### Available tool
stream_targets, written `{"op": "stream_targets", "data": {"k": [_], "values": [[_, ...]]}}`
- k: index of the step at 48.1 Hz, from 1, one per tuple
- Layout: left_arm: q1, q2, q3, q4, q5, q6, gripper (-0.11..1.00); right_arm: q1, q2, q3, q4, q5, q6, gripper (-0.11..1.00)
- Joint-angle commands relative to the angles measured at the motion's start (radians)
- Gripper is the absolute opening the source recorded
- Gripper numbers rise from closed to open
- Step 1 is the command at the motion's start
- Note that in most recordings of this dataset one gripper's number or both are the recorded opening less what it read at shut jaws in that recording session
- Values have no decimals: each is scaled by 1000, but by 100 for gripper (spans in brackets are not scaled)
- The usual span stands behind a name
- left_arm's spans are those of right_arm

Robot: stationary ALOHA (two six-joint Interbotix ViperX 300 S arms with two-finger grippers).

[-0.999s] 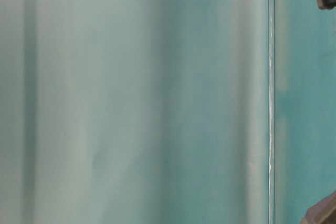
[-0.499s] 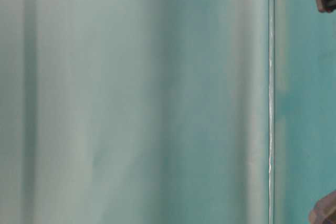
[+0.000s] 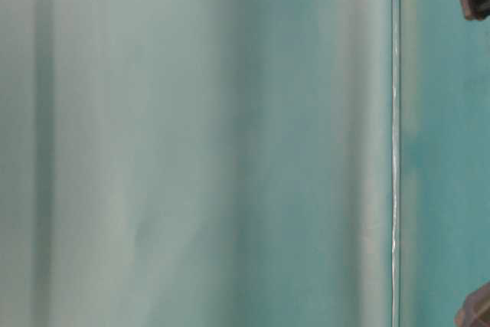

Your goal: Insert the wire through the hole in the metal fitting marked with a red label. (retake)

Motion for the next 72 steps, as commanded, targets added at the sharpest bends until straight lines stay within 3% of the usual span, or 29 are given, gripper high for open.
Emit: {"op": "stream_targets", "data": {"k": [1, 14, 22, 27, 40, 60, 65, 72], "values": [[-3, -31, -11, 2, -2, 0, 23, -8, -9, -5, 2, 8, 3, 2], [-3, -32, -17, 2, 11, 0, 18, -6, -8, -5, 0, 8, 3, 2], [-3, -32, -21, 3, 34, 11, -3, -8, -8, -6, 2, 8, 3, 2], [-5, -31, -23, 5, 49, 20, -10, -8, -8, -5, 0, 8, 3, 2], [-9, -31, -49, 5, 114, 44, -10, -14, 2, -20, 2, 38, 5, 2], [-9, -31, -44, 5, 118, 43, -10, -28, 2, -21, 3, 91, 8, 2], [-12, -32, -43, 5, 118, 44, -10, -28, -6, -20, 2, 91, 6, 18], [-15, -32, -43, 5, 118, 43, -10, -26, -32, -8, 2, 91, 5, 56]]}}
